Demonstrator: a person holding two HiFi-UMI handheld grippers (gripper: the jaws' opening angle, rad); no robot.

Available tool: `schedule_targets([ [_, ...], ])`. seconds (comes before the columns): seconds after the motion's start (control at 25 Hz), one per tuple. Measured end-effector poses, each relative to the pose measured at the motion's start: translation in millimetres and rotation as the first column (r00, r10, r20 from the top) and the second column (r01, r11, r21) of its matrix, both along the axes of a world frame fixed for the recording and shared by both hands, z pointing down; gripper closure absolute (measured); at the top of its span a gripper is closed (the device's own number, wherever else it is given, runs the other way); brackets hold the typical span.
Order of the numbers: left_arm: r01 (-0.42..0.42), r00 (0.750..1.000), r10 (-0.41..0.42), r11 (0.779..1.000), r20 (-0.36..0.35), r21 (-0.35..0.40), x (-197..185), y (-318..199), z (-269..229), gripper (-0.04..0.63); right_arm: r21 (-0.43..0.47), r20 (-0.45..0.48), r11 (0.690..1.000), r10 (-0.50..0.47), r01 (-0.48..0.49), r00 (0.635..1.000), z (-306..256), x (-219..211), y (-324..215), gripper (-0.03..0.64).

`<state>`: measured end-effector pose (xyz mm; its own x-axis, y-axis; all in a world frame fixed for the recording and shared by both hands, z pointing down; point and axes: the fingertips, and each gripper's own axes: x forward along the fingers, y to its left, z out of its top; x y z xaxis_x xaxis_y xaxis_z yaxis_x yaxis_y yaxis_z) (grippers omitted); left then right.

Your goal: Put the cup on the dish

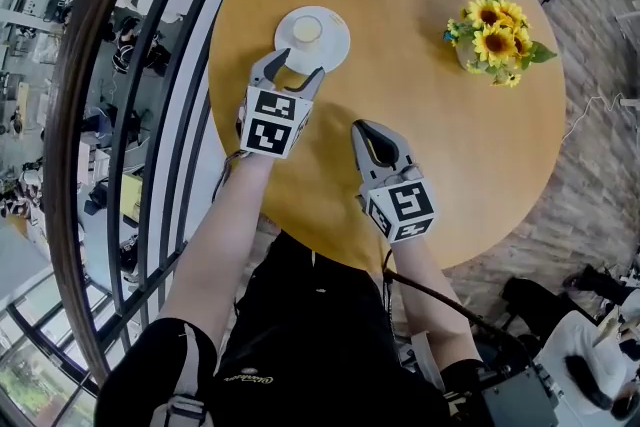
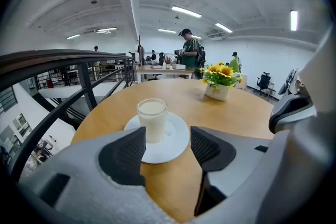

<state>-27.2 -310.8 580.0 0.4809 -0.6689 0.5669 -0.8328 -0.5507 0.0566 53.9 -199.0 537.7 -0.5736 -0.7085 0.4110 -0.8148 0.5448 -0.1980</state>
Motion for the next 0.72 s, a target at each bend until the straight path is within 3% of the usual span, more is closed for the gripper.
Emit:
schedule_targets([
  [0.48, -0.078, 0.994, 0.084, 0.993, -0.065, 0.087, 20.8, 71.2, -89.8, 0.438, 0.104, 0.006, 0.995, 0.009, -0.010, 1.000, -70.5, 0.3, 13.0, 0.607],
  [0.72, -0.080, 0.990, 0.096, 0.985, -0.103, 0.151, 23.4, 95.6, -137.9, 0.458, 0.182, 0.027, 0.983, 0.017, -0.022, 0.999, -115.2, -2.8, 18.8, 0.607],
])
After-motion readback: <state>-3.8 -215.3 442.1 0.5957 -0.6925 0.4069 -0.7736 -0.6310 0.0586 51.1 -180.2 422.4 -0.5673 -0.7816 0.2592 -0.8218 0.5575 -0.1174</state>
